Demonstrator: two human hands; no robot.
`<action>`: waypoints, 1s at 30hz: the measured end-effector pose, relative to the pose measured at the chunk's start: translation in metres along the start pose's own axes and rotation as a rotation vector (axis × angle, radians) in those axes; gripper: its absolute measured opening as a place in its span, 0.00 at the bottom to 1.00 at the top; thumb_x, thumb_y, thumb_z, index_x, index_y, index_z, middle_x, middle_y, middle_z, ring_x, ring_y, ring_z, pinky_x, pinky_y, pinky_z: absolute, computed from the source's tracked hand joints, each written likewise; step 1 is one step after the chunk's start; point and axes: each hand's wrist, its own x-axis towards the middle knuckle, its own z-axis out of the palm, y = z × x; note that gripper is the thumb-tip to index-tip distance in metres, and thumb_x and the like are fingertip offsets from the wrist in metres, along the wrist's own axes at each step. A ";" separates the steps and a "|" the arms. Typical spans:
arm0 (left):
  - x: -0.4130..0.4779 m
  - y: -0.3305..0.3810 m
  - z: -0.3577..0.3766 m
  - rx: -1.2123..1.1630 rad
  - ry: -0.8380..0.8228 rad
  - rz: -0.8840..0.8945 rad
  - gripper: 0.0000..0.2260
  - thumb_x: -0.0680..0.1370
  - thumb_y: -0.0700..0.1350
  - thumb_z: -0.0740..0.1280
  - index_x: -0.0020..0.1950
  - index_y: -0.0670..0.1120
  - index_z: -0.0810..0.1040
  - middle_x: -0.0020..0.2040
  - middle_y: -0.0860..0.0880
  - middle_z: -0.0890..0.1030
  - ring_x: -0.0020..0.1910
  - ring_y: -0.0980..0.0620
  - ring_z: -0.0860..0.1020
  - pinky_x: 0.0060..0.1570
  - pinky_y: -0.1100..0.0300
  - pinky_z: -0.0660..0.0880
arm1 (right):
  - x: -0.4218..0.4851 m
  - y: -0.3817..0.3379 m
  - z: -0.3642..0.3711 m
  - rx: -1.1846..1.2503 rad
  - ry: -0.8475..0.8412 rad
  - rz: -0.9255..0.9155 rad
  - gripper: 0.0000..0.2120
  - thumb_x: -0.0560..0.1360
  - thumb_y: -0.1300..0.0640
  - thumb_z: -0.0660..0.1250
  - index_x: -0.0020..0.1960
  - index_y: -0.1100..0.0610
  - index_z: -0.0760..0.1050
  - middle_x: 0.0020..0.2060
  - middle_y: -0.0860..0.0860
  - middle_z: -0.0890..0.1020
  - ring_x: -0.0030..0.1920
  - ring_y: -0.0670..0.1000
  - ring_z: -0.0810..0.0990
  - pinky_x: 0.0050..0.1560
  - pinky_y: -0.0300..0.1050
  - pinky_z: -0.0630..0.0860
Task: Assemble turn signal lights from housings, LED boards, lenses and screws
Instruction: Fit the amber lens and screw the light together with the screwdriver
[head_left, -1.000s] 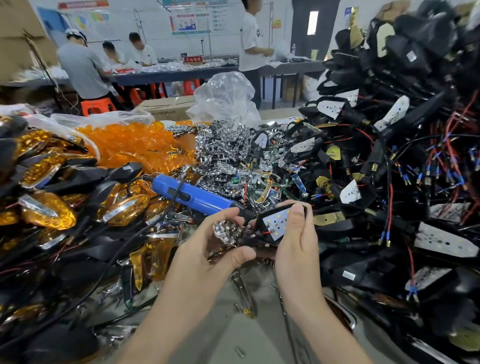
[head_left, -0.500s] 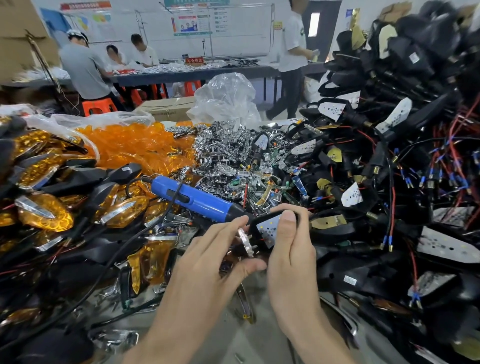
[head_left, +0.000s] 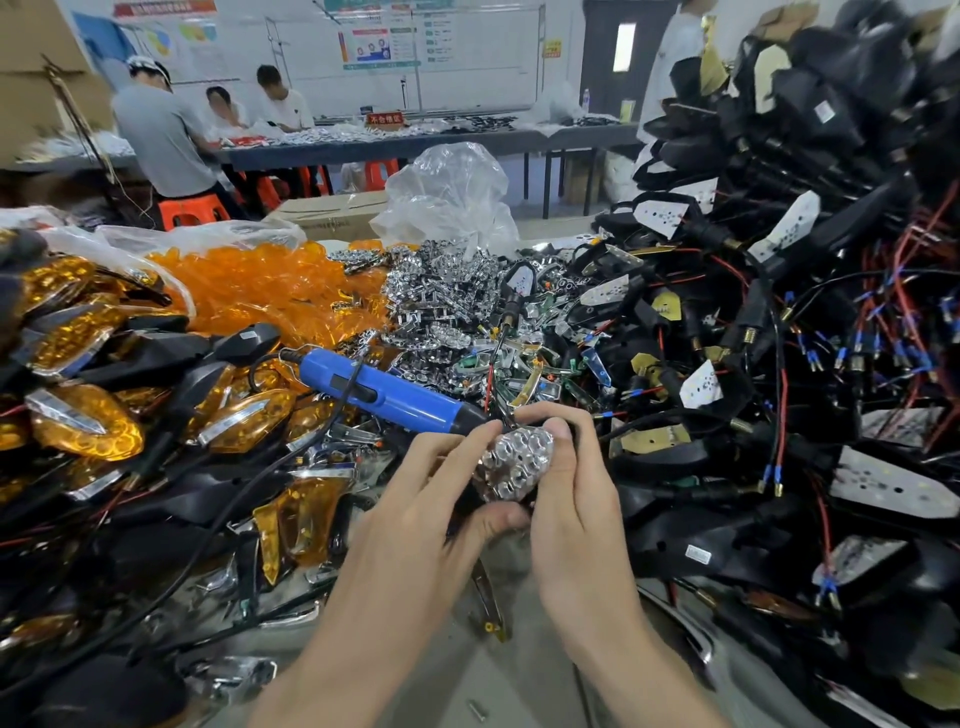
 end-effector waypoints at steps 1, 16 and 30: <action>0.000 0.000 0.001 -0.003 -0.005 -0.009 0.26 0.76 0.71 0.53 0.72 0.63 0.64 0.58 0.62 0.71 0.53 0.62 0.74 0.46 0.52 0.79 | 0.000 0.001 0.000 0.017 -0.013 0.011 0.16 0.80 0.35 0.49 0.53 0.34 0.74 0.44 0.53 0.77 0.40 0.53 0.75 0.42 0.45 0.75; 0.001 0.004 0.002 -0.040 -0.015 -0.026 0.26 0.76 0.69 0.58 0.74 0.68 0.62 0.56 0.62 0.70 0.58 0.60 0.72 0.52 0.69 0.71 | 0.007 0.004 -0.007 0.223 -0.096 0.113 0.19 0.78 0.37 0.52 0.58 0.42 0.77 0.51 0.46 0.83 0.50 0.50 0.83 0.47 0.52 0.81; 0.001 -0.007 0.004 -0.005 -0.126 -0.034 0.25 0.73 0.70 0.54 0.70 0.74 0.56 0.55 0.65 0.65 0.60 0.62 0.67 0.50 0.68 0.69 | 0.019 0.004 -0.002 0.535 -0.188 0.487 0.19 0.72 0.27 0.63 0.40 0.42 0.79 0.42 0.52 0.86 0.40 0.52 0.84 0.34 0.45 0.78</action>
